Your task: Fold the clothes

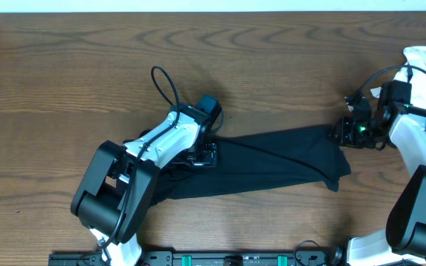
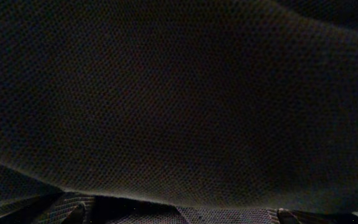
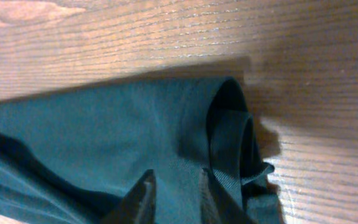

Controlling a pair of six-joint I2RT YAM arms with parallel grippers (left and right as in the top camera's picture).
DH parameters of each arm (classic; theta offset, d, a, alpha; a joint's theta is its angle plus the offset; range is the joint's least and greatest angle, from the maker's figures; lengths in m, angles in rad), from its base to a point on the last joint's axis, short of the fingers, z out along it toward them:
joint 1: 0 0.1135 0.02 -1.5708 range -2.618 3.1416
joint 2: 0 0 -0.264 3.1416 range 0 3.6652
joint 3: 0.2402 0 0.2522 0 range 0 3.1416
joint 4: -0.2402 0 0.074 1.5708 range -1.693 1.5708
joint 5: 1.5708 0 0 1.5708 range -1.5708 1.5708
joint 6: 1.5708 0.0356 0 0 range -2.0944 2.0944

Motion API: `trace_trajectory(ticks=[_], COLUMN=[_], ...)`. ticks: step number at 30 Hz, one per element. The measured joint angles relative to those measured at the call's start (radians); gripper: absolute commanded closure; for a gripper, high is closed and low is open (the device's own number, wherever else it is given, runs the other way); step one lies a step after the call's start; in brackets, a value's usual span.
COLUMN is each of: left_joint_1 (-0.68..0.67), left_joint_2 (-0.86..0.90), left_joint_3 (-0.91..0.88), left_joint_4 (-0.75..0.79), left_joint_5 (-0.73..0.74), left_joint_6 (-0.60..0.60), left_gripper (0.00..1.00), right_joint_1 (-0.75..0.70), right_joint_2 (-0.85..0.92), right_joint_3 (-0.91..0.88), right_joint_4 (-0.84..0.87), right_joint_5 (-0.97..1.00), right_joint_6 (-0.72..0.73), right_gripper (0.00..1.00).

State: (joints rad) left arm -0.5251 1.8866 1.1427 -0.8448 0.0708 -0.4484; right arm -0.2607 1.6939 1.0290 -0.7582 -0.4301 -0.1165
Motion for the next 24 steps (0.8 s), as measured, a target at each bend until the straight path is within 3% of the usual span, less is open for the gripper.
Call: trace_trajectory(ticks=[3,10,16,24], left_joint_1=[0.0,0.0,0.0,0.0], left_joint_2=[0.0,0.0,0.0,0.0], left_joint_3=[0.0,0.0,0.0,0.0], left_joint_4=[0.0,0.0,0.0,0.0], left_joint_5=[0.0,0.0,0.0,0.0], left_joint_6=[0.0,0.0,0.0,0.0], left_gripper=[0.12,0.12,0.12,0.12], right_joint_1=[0.0,0.0,0.0,0.0], right_joint_2=[0.0,0.0,0.0,0.0], right_joint_3=[-0.023,-0.068,-0.069,-0.069], right_joint_4=[0.024,0.073,0.108,0.116], right_joint_5=[0.013,0.046,0.051,0.05], right_joint_6=[-0.001,0.014,0.043,0.054], right_gripper=[0.69,0.78,0.98,0.99])
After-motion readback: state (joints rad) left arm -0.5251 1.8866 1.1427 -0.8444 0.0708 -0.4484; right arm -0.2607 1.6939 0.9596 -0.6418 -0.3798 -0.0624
